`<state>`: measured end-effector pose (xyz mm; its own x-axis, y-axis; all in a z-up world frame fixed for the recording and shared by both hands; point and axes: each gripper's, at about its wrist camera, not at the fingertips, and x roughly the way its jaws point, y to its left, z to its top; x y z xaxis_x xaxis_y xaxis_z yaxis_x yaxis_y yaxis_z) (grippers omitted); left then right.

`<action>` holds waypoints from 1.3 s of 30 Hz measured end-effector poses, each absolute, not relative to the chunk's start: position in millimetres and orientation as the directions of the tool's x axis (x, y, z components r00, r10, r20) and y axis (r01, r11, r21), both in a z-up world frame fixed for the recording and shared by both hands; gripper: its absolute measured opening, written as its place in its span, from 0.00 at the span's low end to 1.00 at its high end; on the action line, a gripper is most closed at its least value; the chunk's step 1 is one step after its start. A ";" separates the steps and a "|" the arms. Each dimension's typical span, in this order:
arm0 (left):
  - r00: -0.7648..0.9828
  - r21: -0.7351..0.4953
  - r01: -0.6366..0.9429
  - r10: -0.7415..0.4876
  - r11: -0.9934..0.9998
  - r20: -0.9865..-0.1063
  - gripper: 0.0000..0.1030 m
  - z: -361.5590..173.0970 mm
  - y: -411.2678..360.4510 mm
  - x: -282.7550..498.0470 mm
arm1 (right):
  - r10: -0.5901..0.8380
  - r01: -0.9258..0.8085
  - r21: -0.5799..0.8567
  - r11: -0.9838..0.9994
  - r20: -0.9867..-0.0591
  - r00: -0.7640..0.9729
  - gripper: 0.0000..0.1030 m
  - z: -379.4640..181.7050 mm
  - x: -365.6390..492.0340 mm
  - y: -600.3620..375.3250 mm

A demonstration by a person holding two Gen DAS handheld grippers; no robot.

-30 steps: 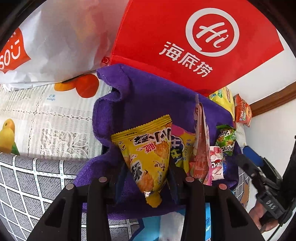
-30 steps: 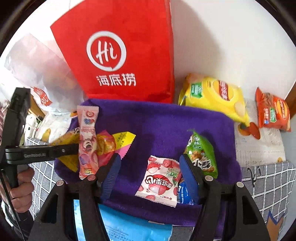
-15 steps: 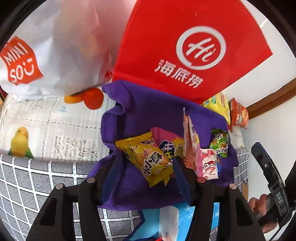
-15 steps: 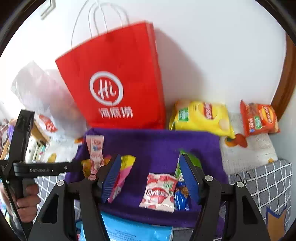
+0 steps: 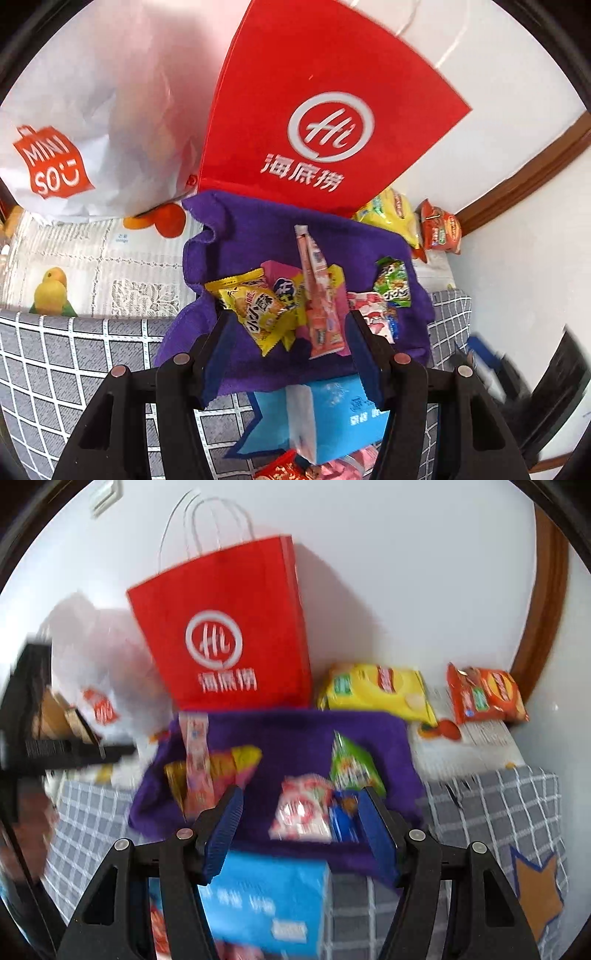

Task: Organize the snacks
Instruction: 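Move both grippers back toward the pink packets beside the tissue pack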

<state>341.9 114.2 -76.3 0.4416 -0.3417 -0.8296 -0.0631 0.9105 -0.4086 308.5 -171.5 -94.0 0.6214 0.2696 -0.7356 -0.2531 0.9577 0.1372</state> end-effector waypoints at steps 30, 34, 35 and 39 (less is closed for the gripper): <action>0.452 -0.304 -0.108 -0.226 0.947 -0.863 0.59 -75.0 105.3 214.6 | 0.329 -0.461 0.097 0.882 -0.826 0.457 0.46 -190.6 197.0 -133.0; 0.446 -0.307 -0.102 -0.232 0.946 -0.864 0.59 -77.8 100.4 206.6 | 0.324 -0.448 0.108 0.888 -0.837 0.442 0.53 -200.3 202.4 -129.1; 0.446 -0.304 -0.098 -0.231 0.948 -0.865 0.59 -77.6 98.7 204.3 | 0.327 -0.448 0.112 0.887 -0.837 0.439 0.53 -203.1 203.4 -128.8; 0.454 -0.281 -0.081 -0.216 0.956 -0.865 0.59 -79.6 91.6 195.4 | 0.305 -0.443 0.076 0.893 -0.827 0.473 0.52 -206.0 200.8 -132.0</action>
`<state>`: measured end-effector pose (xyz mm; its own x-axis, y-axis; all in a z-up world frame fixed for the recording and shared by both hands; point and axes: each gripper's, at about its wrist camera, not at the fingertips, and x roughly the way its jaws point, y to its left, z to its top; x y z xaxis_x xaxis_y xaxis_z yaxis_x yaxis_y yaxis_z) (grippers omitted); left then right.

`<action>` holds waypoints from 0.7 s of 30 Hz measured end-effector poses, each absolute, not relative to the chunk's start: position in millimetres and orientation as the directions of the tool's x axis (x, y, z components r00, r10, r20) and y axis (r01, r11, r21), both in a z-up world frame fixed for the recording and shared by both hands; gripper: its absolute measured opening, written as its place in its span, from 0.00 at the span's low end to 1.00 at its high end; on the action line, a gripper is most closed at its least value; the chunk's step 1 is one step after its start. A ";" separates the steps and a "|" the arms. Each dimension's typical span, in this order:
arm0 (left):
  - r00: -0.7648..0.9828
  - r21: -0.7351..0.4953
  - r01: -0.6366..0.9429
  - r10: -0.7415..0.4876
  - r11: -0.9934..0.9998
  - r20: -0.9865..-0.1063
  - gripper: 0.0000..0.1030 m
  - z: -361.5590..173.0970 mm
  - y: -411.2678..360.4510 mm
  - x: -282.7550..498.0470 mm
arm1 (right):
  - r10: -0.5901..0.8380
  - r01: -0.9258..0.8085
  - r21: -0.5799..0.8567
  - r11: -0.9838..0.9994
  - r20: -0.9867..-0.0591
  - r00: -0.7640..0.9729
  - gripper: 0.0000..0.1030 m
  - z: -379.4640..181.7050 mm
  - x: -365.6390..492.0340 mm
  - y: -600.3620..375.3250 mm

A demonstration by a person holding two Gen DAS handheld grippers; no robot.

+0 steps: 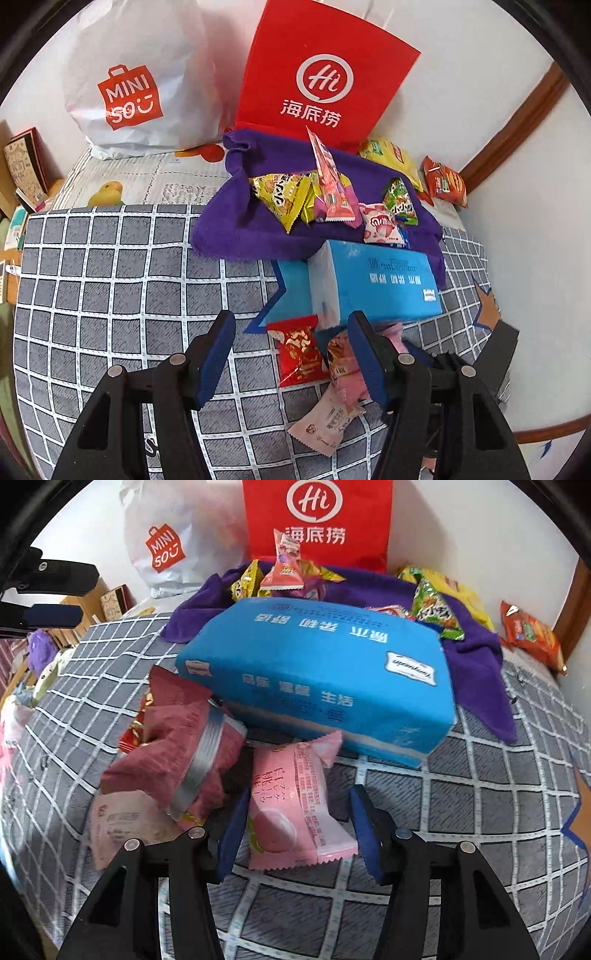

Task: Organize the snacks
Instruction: 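Move both grippers back toward the pink packets beside the tissue pack, then grasp the red gold-print packet with the left gripper while the right approaches the pink packet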

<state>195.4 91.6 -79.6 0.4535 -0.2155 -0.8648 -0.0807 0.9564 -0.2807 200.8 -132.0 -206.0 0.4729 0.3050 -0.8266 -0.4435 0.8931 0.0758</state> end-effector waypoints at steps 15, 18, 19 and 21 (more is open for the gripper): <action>0.367 -0.297 -0.132 -0.232 0.946 -0.901 0.57 -166.0 80.2 194.1 | 0.226 -0.266 0.081 0.961 -0.788 0.573 0.51 -215.4 201.9 -205.6; 0.367 -0.293 -0.125 -0.230 0.948 -0.901 0.58 -174.1 71.3 199.4 | 0.235 -0.259 0.100 0.961 -0.788 0.569 0.52 -216.8 204.0 -207.6; 0.380 -0.294 -0.122 -0.229 0.948 -0.896 0.57 -175.4 67.2 201.1 | 0.234 -0.257 0.098 0.961 -0.784 0.575 0.52 -215.9 203.9 -207.3; 0.397 -0.269 -0.118 -0.203 0.956 -0.895 0.57 -175.2 60.4 203.3 | 0.226 -0.256 0.090 0.963 -0.788 0.573 0.52 -215.9 205.2 -205.6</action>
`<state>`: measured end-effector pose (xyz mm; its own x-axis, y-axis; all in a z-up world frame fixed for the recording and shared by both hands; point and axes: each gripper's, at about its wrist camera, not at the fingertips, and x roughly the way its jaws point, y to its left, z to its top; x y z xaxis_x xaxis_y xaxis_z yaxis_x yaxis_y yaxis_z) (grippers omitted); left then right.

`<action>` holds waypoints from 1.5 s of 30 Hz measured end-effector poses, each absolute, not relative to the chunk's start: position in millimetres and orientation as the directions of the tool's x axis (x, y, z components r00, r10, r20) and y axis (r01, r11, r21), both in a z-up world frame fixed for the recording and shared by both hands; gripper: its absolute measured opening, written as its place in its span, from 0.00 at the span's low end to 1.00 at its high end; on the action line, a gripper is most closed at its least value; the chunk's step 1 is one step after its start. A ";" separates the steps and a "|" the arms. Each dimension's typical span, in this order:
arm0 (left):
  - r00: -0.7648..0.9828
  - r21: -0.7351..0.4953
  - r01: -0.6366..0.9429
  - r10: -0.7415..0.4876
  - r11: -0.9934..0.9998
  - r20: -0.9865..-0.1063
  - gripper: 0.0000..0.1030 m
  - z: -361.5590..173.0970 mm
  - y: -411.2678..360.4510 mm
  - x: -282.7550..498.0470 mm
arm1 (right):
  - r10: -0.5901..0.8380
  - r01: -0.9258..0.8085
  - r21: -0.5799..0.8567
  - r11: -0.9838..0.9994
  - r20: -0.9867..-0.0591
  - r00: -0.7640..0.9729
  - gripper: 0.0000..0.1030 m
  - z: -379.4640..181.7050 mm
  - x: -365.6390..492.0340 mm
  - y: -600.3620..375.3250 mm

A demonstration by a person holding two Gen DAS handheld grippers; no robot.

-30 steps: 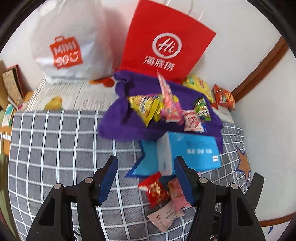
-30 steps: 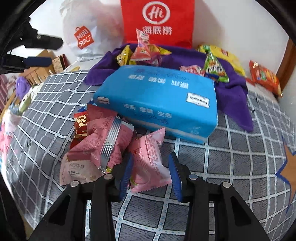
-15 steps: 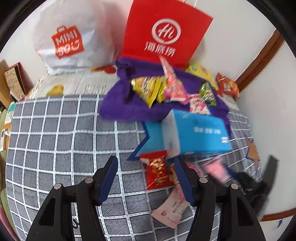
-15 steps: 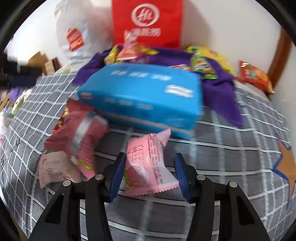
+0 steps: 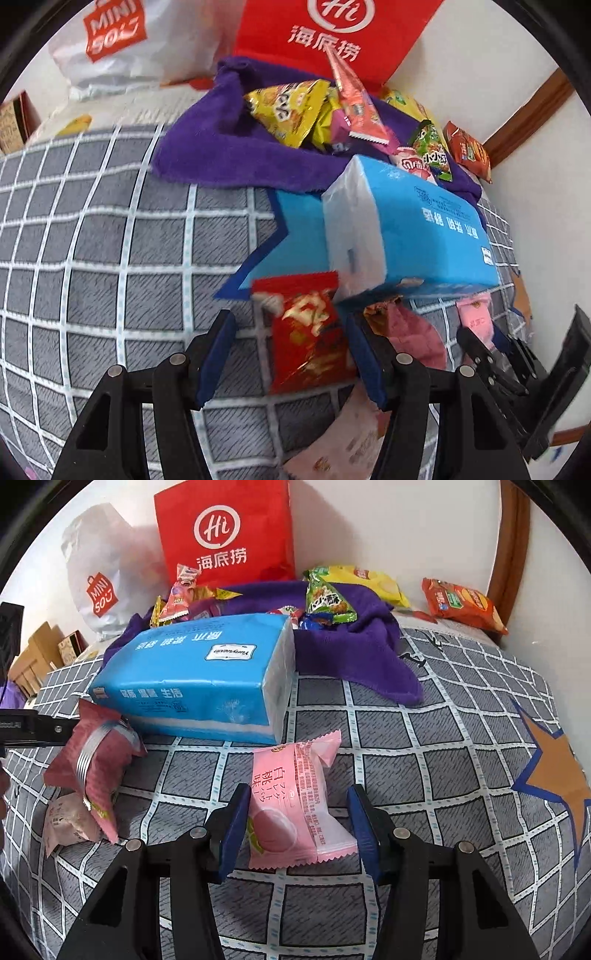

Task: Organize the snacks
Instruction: 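Grasp the red gold-print packet with the left gripper while the right approaches the pink packet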

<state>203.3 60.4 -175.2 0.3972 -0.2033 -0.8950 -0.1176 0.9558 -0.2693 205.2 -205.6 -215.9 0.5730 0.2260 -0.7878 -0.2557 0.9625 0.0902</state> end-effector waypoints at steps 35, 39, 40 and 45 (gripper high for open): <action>0.578 0.004 -0.126 0.077 0.992 -0.812 0.38 -185.5 74.7 158.6 | 0.215 -0.253 0.078 0.964 -0.788 0.577 0.54 -218.0 204.6 -206.3; 0.578 -0.005 -0.126 0.069 0.992 -0.813 0.38 -184.9 77.0 160.5 | 0.229 -0.255 0.095 0.962 -0.787 0.572 0.55 -217.4 205.8 -209.3; 0.577 0.004 -0.126 0.077 0.992 -0.813 0.38 -184.2 77.1 160.9 | 0.235 -0.255 0.102 0.962 -0.786 0.572 0.55 -217.4 205.6 -210.2; 0.576 0.011 -0.127 0.083 0.992 -0.813 0.38 -183.6 75.0 160.4 | 0.220 -0.256 0.083 0.963 -0.789 0.573 0.55 -217.5 204.9 -206.4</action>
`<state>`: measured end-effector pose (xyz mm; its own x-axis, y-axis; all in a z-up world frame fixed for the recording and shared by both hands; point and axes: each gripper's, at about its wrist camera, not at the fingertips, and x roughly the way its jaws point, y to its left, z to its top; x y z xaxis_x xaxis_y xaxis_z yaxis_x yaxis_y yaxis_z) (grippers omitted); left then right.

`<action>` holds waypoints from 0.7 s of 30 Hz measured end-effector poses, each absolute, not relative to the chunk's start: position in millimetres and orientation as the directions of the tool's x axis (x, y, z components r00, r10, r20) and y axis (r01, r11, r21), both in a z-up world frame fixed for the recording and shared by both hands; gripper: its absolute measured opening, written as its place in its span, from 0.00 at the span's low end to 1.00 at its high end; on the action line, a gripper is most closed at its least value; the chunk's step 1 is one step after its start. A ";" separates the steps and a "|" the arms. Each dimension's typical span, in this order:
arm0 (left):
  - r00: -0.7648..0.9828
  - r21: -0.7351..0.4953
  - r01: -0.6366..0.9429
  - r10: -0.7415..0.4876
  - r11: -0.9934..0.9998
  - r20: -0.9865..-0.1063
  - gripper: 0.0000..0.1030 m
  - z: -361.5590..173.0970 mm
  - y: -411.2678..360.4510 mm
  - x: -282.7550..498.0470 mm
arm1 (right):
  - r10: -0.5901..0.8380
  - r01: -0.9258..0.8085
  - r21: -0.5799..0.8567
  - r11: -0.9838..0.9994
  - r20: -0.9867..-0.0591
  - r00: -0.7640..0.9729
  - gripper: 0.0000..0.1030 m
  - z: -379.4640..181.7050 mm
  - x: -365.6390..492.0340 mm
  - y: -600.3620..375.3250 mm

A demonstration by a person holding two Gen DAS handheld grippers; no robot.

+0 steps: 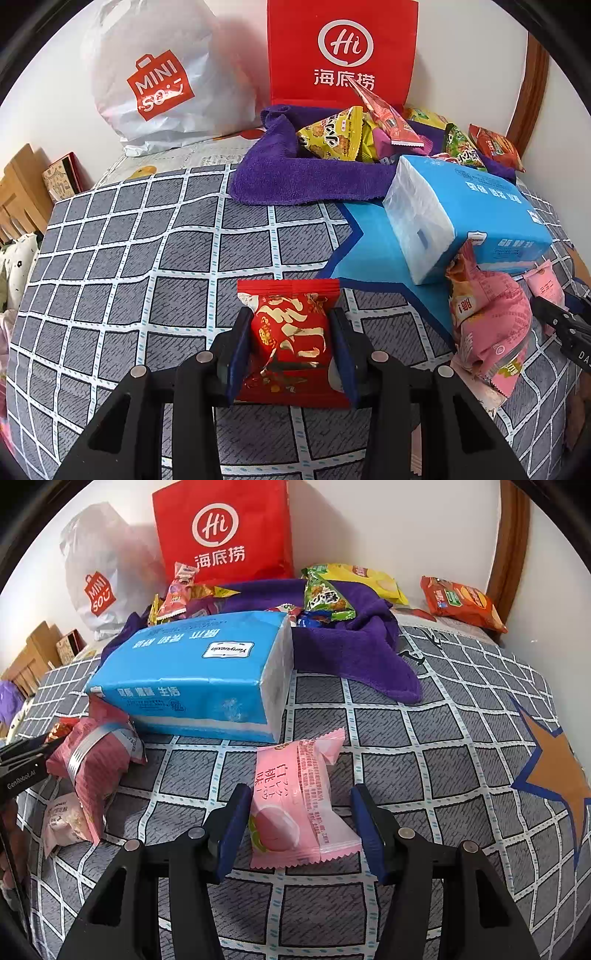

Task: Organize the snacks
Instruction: 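Grasp the red gold-print packet with the left gripper while the right approaches the pink packet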

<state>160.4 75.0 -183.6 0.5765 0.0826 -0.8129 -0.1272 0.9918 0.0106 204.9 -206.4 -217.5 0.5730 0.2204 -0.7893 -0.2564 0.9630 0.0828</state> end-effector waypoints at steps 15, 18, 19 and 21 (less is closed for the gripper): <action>0.585 -0.022 -0.118 0.052 0.993 -0.809 0.36 -182.9 75.9 158.1 | 0.222 -0.265 0.078 0.961 -0.788 0.574 0.54 -217.0 203.8 -206.7; 0.591 -0.037 -0.112 0.037 0.993 -0.806 0.36 -182.0 77.0 157.3 | 0.228 -0.262 0.087 0.961 -0.786 0.575 0.51 -216.3 203.8 -208.7; 0.593 -0.042 -0.111 0.033 0.993 -0.804 0.36 -181.5 77.1 156.9 | 0.231 -0.262 0.091 0.961 -0.785 0.575 0.51 -216.1 204.1 -209.4; 0.600 -0.052 -0.111 0.026 0.992 -0.800 0.36 -180.3 78.0 155.1 | 0.233 -0.261 0.094 0.961 -0.783 0.577 0.51 -215.8 204.2 -209.7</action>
<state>155.1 78.0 -180.3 0.6001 0.0256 -0.7995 -0.1114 0.9924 -0.0518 204.2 -209.7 -215.8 0.5768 0.2334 -0.7828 -0.2613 0.9607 0.0939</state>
